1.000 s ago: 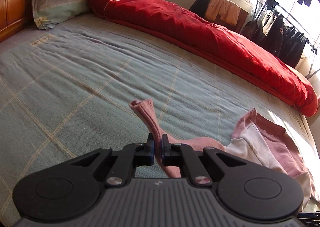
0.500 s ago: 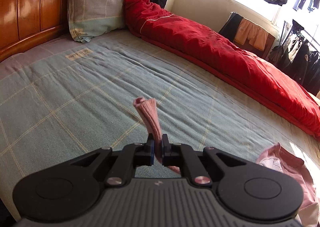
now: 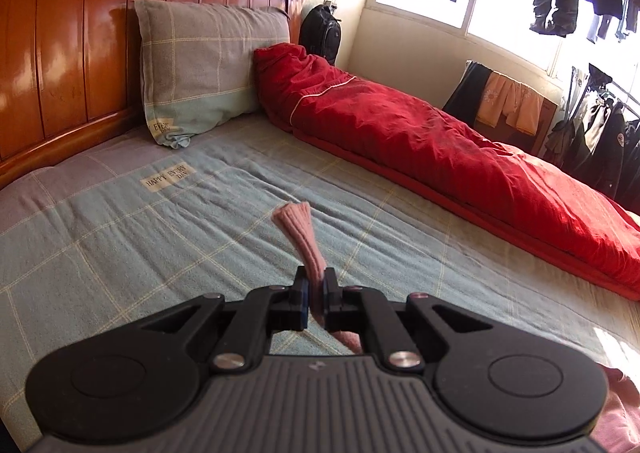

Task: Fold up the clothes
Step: 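Grasp the pink cuff with the left tool and pull the sleeve outward, then lay the sleeve flat on the blanket and open the left tool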

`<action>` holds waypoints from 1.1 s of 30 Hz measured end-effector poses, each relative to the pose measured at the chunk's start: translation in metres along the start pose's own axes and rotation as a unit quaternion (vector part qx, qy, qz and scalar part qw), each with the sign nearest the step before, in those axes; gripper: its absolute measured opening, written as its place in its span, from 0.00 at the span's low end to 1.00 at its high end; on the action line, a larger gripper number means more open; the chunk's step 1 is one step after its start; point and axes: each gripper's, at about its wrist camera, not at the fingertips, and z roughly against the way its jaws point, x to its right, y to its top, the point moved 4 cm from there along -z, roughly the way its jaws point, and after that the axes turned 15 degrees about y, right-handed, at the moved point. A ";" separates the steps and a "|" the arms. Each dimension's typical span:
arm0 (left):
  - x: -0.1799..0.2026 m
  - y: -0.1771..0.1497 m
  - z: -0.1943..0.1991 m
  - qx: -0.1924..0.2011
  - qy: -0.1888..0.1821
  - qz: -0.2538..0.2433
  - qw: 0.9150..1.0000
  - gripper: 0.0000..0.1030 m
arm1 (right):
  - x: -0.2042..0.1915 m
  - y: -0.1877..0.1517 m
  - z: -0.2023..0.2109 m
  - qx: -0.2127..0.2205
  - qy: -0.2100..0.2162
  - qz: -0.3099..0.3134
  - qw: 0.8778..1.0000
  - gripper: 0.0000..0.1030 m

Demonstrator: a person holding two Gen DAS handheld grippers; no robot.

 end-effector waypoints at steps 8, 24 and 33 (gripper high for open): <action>-0.003 -0.018 -0.035 -0.030 0.014 -0.006 0.999 0.04 | 0.001 0.004 -0.002 -0.005 -0.009 0.000 1.000 0.65; -0.031 -0.096 -0.080 -0.136 0.049 -0.038 0.989 0.05 | -0.004 0.006 -0.017 -0.020 -0.015 0.007 1.000 0.66; -0.044 -0.098 -0.071 -0.154 0.039 -0.037 0.987 0.17 | -0.009 0.006 -0.013 -0.015 -0.010 0.012 1.000 0.66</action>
